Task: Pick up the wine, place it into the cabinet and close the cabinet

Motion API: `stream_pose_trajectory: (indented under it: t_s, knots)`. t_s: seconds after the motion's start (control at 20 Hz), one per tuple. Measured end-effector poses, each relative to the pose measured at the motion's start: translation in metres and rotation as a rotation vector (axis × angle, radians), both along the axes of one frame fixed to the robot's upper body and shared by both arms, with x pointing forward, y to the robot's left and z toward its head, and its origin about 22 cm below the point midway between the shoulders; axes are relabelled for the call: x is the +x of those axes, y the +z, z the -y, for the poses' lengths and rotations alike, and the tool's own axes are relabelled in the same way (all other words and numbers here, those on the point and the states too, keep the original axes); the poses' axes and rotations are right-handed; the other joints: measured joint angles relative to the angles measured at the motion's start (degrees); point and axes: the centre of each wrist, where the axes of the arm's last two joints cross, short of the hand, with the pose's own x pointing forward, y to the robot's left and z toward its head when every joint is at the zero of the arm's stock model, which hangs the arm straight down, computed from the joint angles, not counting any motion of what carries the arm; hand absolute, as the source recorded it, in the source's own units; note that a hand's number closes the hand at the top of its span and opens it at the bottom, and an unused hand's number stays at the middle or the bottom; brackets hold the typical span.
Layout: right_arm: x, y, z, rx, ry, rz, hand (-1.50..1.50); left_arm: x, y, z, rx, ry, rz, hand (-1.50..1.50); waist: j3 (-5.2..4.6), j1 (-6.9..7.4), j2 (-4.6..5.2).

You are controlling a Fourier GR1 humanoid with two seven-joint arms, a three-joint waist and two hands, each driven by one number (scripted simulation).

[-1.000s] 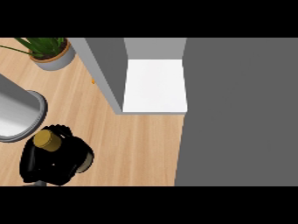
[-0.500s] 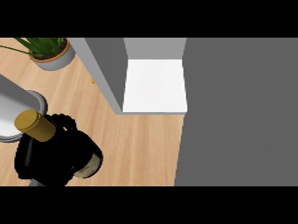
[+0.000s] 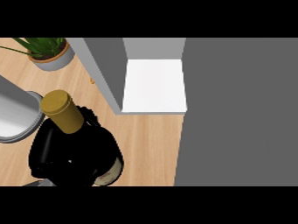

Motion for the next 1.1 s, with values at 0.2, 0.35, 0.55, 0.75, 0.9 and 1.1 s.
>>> stream_pose_trajectory:
  t_s: [0.2,0.35,0.55,0.75,0.9,1.1]
  knots:
    - [-0.001,-0.005,0.002,0.002,-0.002,0.007,-1.5,0.005,0.022,0.031,-0.022,-0.03,0.003,1.5,-0.01,-0.11,0.02]
    - [0.0,-0.003,0.002,0.003,-0.003,0.006,-1.5,0.008,0.034,0.054,-0.035,-0.038,0.002,1.5,-0.01,-0.23,0.03]
    - [0.001,-0.003,0.007,-0.005,-0.015,0.01,-1.5,0.016,0.047,0.079,-0.048,-0.044,-0.004,1.5,0.0,-0.38,0.06]
    - [0.001,-0.001,0.007,-0.008,-0.012,0.002,-1.5,0.02,0.054,0.101,-0.042,-0.025,0.001,1.5,-0.02,-0.4,0.06]
    - [0.0,-0.004,0.003,0.003,0.012,-0.008,-1.5,0.026,0.063,0.113,-0.035,-0.005,0.001,1.5,-0.01,-0.43,0.05]
    - [0.001,-0.002,0.005,-0.003,0.002,0.0,-1.5,0.031,0.07,0.129,-0.026,0.018,-0.003,1.5,-0.02,-0.39,0.06]
